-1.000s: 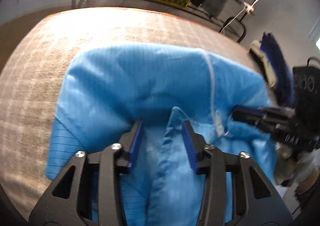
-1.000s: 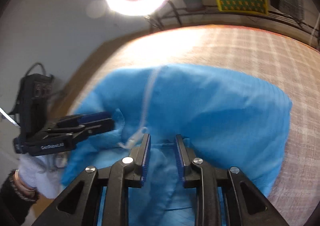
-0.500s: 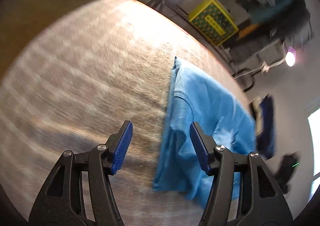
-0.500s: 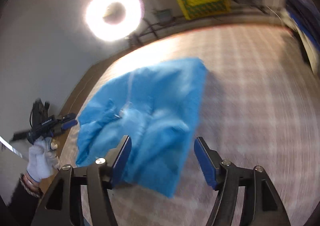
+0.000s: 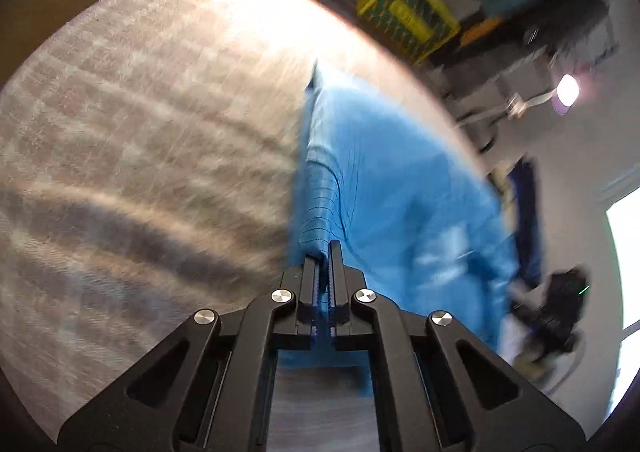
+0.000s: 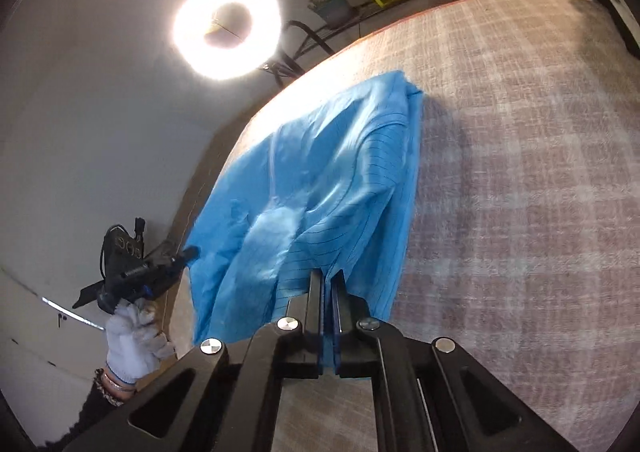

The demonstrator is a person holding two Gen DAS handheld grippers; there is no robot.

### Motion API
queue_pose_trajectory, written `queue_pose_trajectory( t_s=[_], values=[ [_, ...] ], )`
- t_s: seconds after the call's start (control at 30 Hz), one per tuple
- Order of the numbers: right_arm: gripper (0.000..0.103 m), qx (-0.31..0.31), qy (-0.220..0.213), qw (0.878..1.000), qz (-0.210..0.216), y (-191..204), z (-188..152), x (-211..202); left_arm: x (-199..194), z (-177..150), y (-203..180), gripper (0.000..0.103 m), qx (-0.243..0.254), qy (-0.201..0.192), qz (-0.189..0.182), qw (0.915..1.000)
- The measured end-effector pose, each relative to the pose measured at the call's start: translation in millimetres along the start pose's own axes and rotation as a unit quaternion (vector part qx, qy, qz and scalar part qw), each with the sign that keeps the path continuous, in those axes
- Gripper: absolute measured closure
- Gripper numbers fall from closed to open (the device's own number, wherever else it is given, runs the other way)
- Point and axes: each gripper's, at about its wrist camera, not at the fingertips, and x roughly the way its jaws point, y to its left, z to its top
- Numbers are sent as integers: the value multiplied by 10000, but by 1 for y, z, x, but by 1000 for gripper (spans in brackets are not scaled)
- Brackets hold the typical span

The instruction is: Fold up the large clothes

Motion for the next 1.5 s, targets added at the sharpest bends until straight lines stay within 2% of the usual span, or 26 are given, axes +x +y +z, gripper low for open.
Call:
queue_pose_trajectory(
  t_s=[0.1,0.17,0.23,0.33,0.4,0.5,0.6,0.73,0.83,0.93,0.97,1.0,1.07,1.13,1.2,1.27,1.33,1.37,1.43,1.5],
  values=[
    [103,-134,383,9984,-393,-4,-11,21,7,-2,2,101,87,-11,241,9997],
    [96,-473,471,9963,-539,8,-12,19,-1,3,-2,96,206,-119,382,9990],
    [74,-739,540,9935,-684,20,-10,9,-14,13,-9,91,406,-293,557,9972],
    [70,-1480,331,9845,-883,44,-1,-21,-40,32,-30,91,841,-803,730,9905],
    [70,-1857,5,9784,-903,60,14,-38,-45,51,-46,91,956,-947,559,9893],
    [70,-2135,-502,9714,-905,78,43,-39,-33,74,-83,91,1296,-1009,470,9853],
    [70,-2273,-593,9680,-880,88,78,-11,-6,87,-116,91,1757,-896,525,9789],
    [71,-2535,-306,9587,-1250,92,108,48,46,90,-150,91,2356,-479,514,9693],
    [71,-2604,-21,9567,-1298,85,113,81,78,84,-154,91,2658,-148,591,9621],
    [72,-2601,373,9536,-1471,73,112,106,121,80,-142,91,2757,309,940,9561],
    [74,-2592,480,9524,-1529,68,109,110,127,78,-136,91,2770,367,947,9555],
    [77,-2576,582,9509,-1614,61,105,117,129,73,-130,90,2819,256,846,9554],
    [77,-2530,519,9534,-1562,50,96,120,126,67,-125,90,2931,65,711,9534],
    [77,-2579,548,9521,-1546,51,94,116,124,69,-122,90,2898,160,667,9546],
    [77,-2443,619,9579,-1376,49,97,106,114,72,-120,90,2805,172,744,9568],
    [77,-2310,404,9665,-1044,43,98,81,91,71,-114,90,2781,-74,822,9570],
    [76,-2119,127,9741,-782,34,93,49,71,72,-109,90,2742,-246,718,9587],
    [75,-2002,7,9772,-706,27,92,39,63,73,-105,90,2710,-310,720,9594],
    [62,-1620,-275,9842,-668,6,95,19,50,75,-92,90,2546,-378,673,9640],
    [59,-976,-392,9928,-579,-24,104,9,49,78,-82,90,2413,-356,689,9674]
  ],
)
